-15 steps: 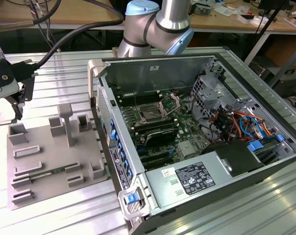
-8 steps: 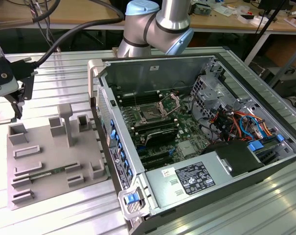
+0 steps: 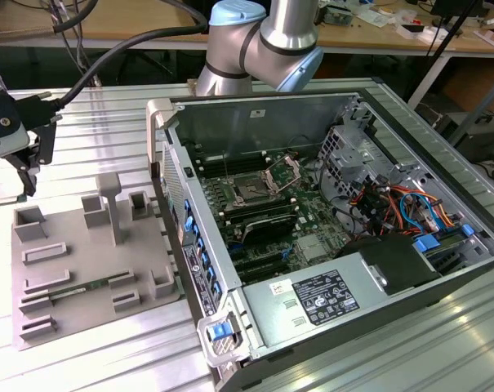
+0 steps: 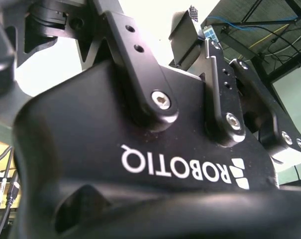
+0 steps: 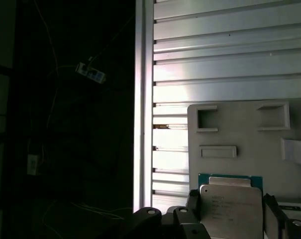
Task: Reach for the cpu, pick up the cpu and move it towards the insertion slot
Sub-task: 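Pick up the cpu and move it towards the insertion slot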
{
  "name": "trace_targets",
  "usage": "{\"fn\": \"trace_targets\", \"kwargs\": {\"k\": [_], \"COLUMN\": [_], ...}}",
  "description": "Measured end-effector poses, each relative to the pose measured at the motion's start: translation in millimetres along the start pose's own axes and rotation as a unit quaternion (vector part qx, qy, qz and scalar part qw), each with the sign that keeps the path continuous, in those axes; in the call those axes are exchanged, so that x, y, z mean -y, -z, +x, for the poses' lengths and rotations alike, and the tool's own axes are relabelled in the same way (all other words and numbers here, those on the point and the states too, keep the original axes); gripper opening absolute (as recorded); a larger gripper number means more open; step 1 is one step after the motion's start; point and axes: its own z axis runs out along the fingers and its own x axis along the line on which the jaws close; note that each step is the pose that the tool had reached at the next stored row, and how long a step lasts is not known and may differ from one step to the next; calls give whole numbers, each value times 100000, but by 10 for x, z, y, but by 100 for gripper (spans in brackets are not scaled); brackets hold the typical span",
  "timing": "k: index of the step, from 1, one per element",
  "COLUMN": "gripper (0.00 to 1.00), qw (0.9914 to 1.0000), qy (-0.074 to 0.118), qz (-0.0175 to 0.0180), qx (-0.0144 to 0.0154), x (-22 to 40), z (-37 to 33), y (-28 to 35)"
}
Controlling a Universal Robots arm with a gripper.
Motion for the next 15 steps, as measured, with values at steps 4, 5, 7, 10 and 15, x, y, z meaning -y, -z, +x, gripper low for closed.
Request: {"fn": "trace_targets", "kwargs": {"k": [4, 5, 7, 10, 15], "gripper": [55, 55, 55, 55, 55], "qw": [100000, 100000, 100000, 100000, 100000], "qy": [1, 0, 0, -1, -1], "qz": [-2, 3, 2, 1, 0], "qx": [0, -3, -1, -1, 1], "x": [-1, -1, -1, -2, -3], "z": [0, 0, 0, 0, 0], "y": [17, 21, 33, 44, 64]}}
